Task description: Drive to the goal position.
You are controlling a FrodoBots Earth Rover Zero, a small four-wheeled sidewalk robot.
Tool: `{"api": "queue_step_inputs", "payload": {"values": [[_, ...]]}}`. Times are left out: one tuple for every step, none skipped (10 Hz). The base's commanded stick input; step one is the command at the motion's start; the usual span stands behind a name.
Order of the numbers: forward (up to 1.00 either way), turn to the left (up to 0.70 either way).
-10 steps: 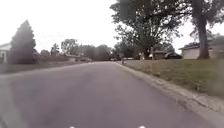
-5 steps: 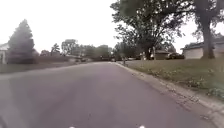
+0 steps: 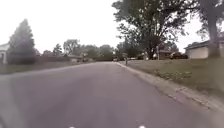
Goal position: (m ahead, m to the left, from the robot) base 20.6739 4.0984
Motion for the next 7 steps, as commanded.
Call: {"api": "queue_step_inputs", "payload": {"values": [[1.0,-0.34],[1.0,0.0],[1.0,0.0],[1.0,0.0],[1.0,0.0],[1.0,0.0],[1.0,0.0]]}}
